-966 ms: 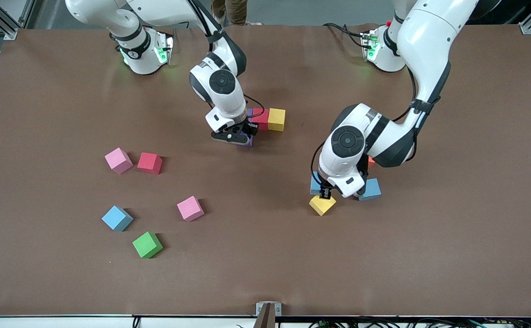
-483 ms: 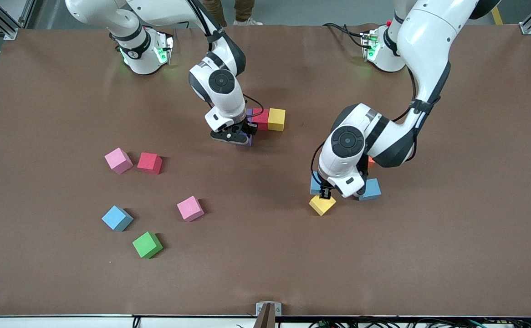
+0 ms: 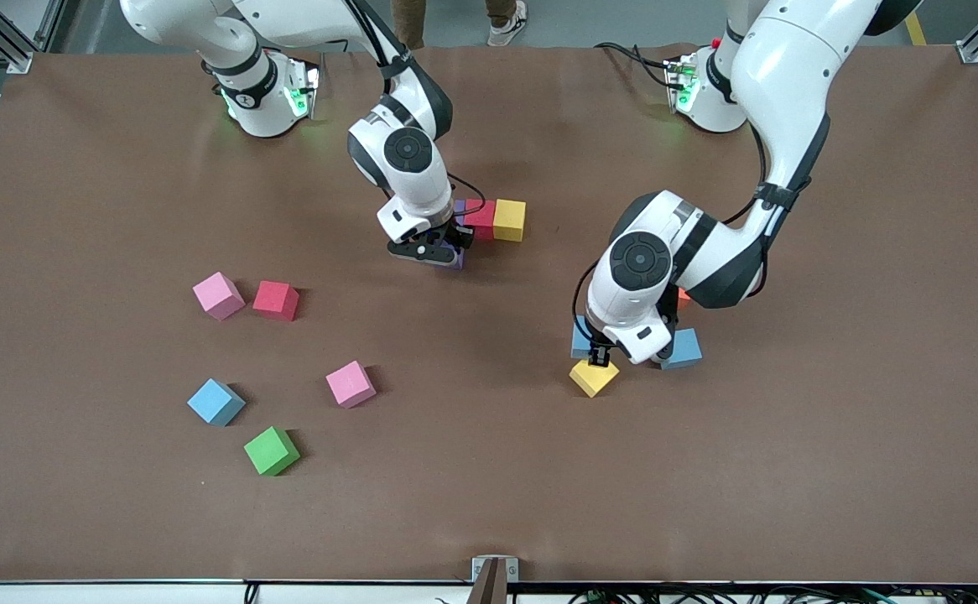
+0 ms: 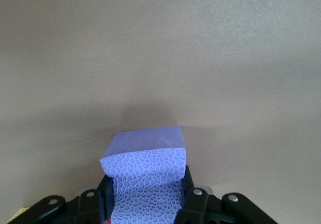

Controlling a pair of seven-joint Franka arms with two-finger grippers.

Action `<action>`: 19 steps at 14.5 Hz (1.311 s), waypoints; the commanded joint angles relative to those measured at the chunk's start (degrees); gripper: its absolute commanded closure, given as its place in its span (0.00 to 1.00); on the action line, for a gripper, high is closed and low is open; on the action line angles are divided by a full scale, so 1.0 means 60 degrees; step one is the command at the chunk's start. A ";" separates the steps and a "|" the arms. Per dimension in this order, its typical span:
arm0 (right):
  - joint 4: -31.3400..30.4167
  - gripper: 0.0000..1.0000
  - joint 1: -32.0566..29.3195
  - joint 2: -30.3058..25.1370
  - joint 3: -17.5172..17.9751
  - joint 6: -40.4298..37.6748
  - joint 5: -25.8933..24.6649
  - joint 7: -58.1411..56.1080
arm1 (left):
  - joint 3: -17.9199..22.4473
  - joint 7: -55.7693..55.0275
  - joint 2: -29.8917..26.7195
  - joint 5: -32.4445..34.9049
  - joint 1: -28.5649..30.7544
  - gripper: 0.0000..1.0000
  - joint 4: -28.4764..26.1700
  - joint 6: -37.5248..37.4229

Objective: Arrange 11 blocks into digit 3

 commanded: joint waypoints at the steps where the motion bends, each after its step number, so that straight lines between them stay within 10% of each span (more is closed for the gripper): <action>1: -0.0413 0.99 0.0090 -0.0294 -0.0033 0.0068 0.0050 0.0142 | -0.0014 -0.0069 0.0059 -0.0018 -0.0031 0.70 0.0143 -0.0174; 19: -0.0501 0.98 0.0324 -0.0250 -0.0033 0.0112 0.0050 0.0362 | -0.0014 -0.0069 0.0059 -0.0004 -0.0031 0.70 0.0158 -0.0174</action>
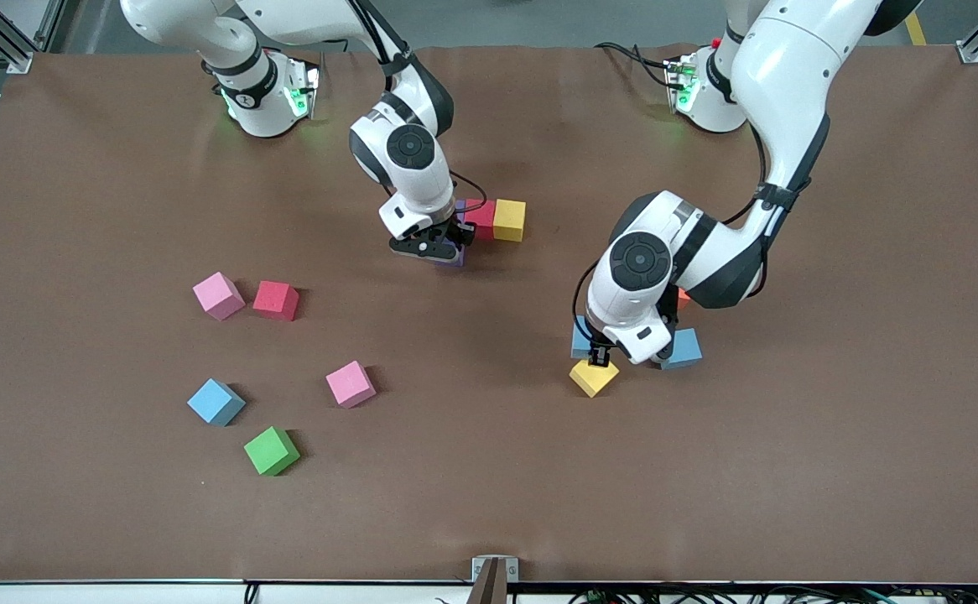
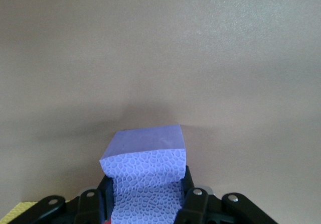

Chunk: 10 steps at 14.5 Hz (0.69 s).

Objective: Arrange 11 blocks into digit 3

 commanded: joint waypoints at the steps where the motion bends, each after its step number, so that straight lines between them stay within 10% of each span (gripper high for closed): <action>1: -0.0422 0.98 0.0203 -0.0221 -0.0035 0.0127 0.0050 0.0235 | -0.0014 -0.0069 0.0051 -0.0004 -0.0032 0.70 0.0158 -0.0174; 10: -0.0378 0.93 0.0217 -0.0221 -0.0050 0.0112 -0.0052 0.0162 | -0.0014 -0.0069 0.0022 -0.0004 -0.0032 0.70 0.0158 -0.0174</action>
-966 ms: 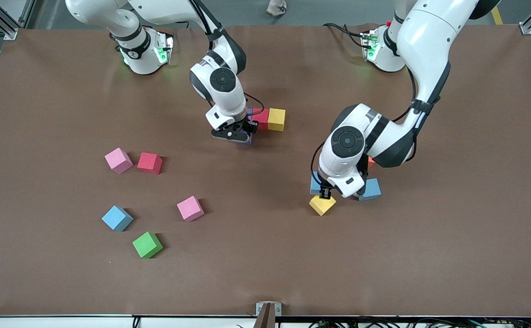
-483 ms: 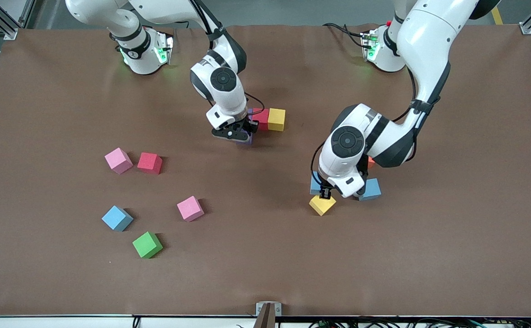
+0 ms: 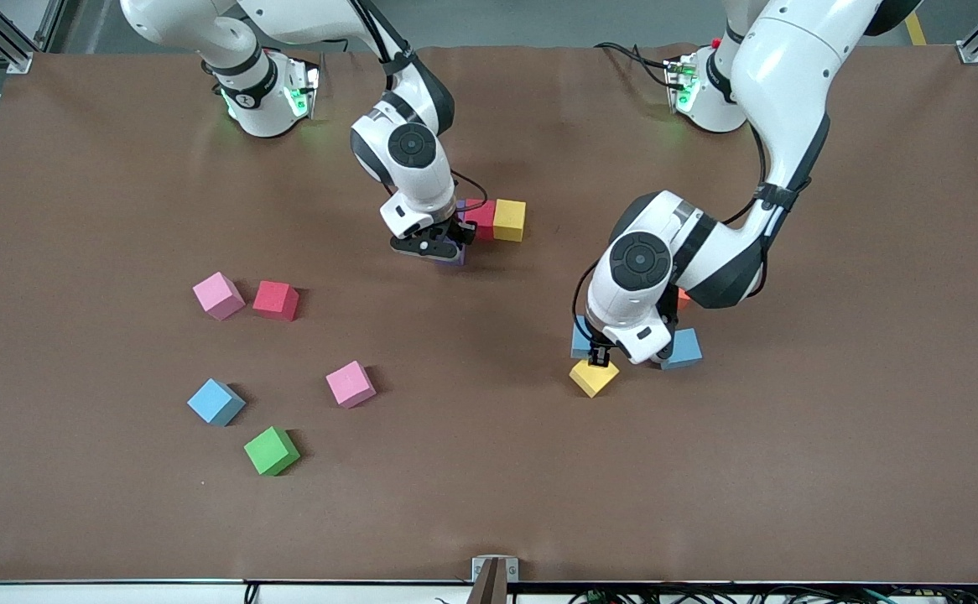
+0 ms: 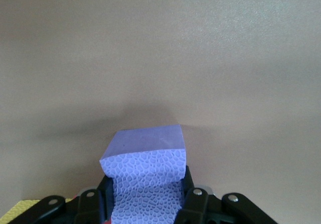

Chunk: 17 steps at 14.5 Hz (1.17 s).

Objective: Arrange 11 blocks into digit 3

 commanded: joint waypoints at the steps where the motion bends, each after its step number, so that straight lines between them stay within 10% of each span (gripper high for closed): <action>1: -0.0376 0.77 0.0168 -0.0205 -0.0048 0.0098 -0.0113 0.0112 | -0.0014 -0.0069 0.0036 -0.0004 -0.0031 0.70 0.0155 -0.0174; 2: -0.0376 0.02 0.0182 -0.0205 -0.0063 0.0069 -0.0361 0.0025 | -0.0014 -0.0069 0.0036 -0.0004 -0.0031 0.70 0.0155 -0.0174; 17: -0.0156 0.00 0.0036 -0.0482 -0.0092 -0.0107 -0.0671 0.0112 | 0.0016 -0.0040 0.0036 -0.0004 -0.0002 0.70 0.0256 -0.0174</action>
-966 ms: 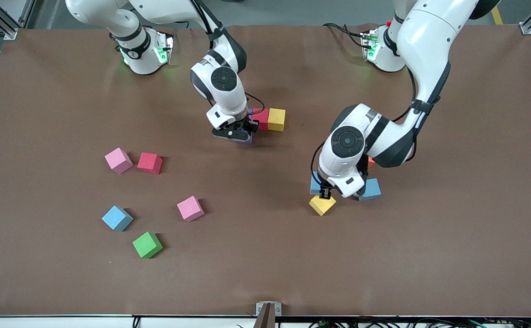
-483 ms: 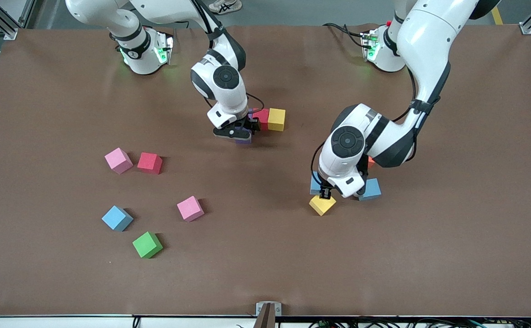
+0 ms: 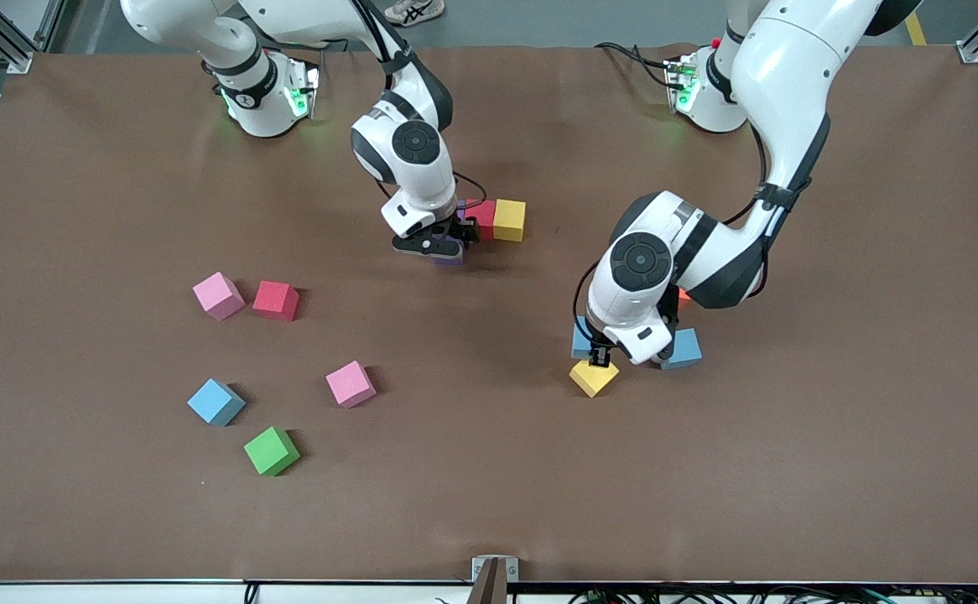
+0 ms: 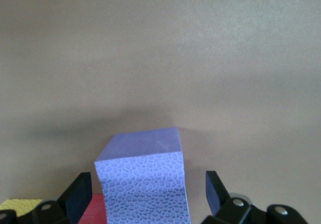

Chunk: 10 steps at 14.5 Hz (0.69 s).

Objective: Arrange 11 blocks into digit 3
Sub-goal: 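Open the right gripper and lift it off the purple cube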

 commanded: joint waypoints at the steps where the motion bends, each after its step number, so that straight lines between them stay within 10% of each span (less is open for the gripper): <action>1: -0.0113 0.00 -0.0100 -0.0566 -0.0045 -0.0114 -0.0113 0.0088 | 0.0013 -0.0040 0.0050 -0.0004 -0.0009 0.70 0.0275 -0.0174; 10: 0.0180 0.00 -0.2149 -0.2090 -0.0133 -0.1417 -0.0113 0.0922 | 0.0013 0.0033 0.0036 -0.0004 0.0034 0.70 0.0422 -0.0174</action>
